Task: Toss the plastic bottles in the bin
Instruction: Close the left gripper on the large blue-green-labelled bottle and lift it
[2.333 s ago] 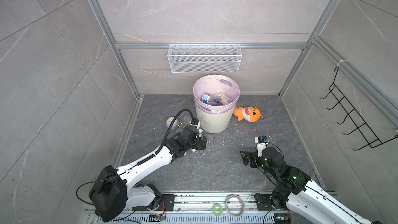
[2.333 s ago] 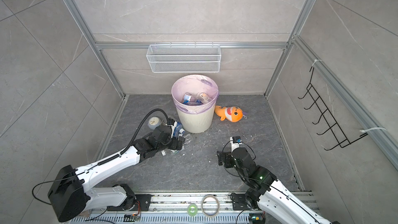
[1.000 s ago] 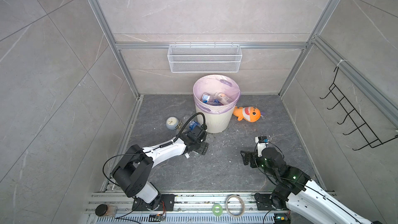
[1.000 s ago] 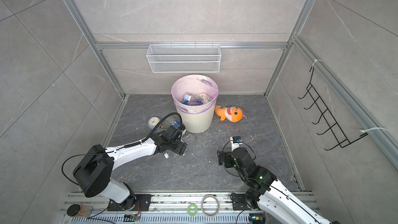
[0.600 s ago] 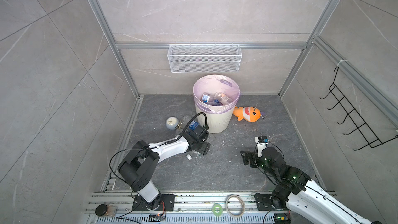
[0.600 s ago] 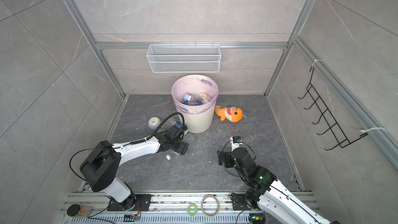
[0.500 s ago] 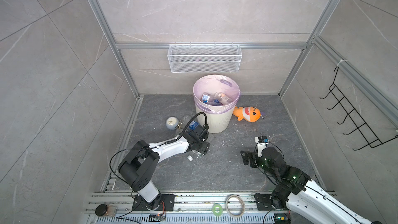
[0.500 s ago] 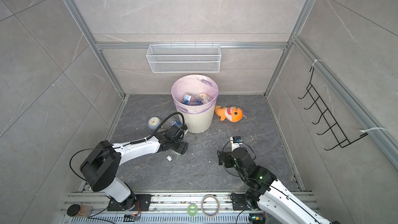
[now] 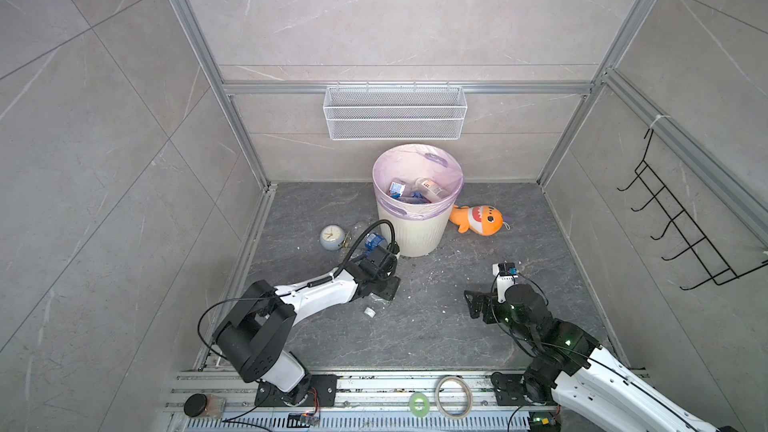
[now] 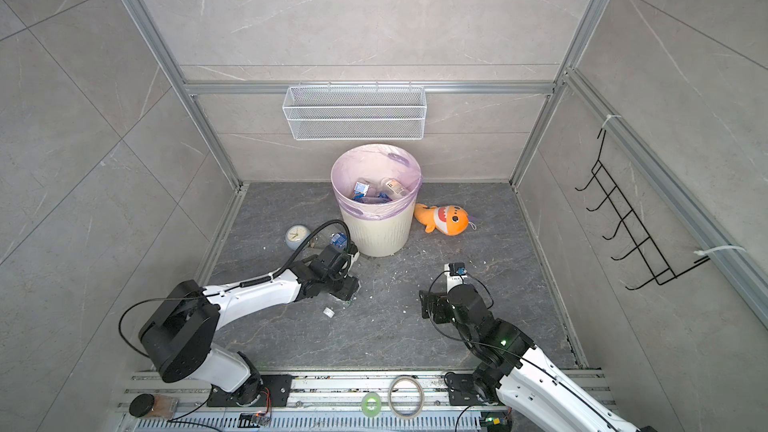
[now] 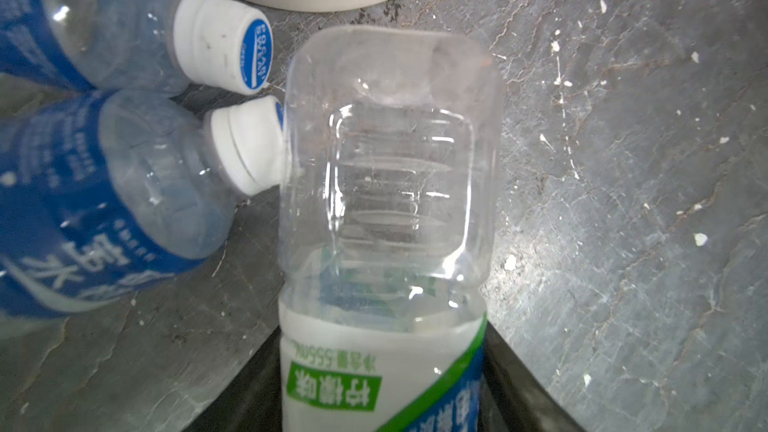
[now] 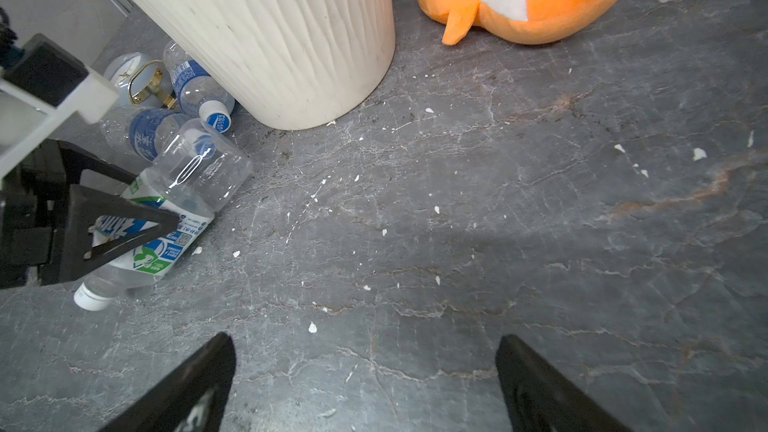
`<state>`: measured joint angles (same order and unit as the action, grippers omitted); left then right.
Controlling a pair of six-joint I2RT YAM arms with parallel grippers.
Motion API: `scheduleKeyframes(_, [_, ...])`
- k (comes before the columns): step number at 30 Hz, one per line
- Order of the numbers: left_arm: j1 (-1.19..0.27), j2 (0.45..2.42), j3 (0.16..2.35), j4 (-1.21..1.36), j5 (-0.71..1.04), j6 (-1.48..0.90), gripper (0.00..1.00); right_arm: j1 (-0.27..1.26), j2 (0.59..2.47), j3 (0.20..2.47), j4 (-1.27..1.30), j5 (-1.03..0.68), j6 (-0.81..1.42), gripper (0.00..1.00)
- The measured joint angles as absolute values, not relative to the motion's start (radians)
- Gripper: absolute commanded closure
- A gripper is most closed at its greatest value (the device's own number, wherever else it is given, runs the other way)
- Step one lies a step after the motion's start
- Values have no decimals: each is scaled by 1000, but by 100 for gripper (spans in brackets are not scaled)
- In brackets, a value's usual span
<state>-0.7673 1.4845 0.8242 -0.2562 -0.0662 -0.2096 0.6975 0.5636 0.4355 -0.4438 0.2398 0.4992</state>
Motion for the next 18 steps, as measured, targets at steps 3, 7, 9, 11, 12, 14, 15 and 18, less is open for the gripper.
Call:
scheduleKeyframes(3, [-774, 1409, 780, -246, -67, -217, 42, 698, 564, 435, -443, 239, 499, 0])
scheduleKeyframes(7, [-788, 1295, 710, -220, -68, -228, 42, 698, 564, 435, -443, 239, 499, 0])
scheduleKeyframes(9, [-793, 1237, 675, -213, -70, -236, 42, 698, 564, 435, -444, 239, 499, 0])
scheduleKeyframes(11, [-798, 1173, 636, -211, -74, -244, 42, 698, 564, 435, -443, 240, 499, 0])
scheduleKeyframes(12, [-800, 1138, 616, -209, -77, -248, 42, 698, 564, 435, -444, 240, 499, 0])
scheduleKeyframes(14, [-805, 1065, 576, -206, -81, -255, 42, 698, 564, 435, -443, 240, 499, 0])
scheduleKeyframes(15, [-807, 1024, 556, -203, -83, -258, 42, 698, 564, 435, -443, 240, 499, 0])
scheduleKeyframes(18, [-812, 883, 497, -203, -103, -268, 42, 698, 563, 435, -443, 239, 499, 0])
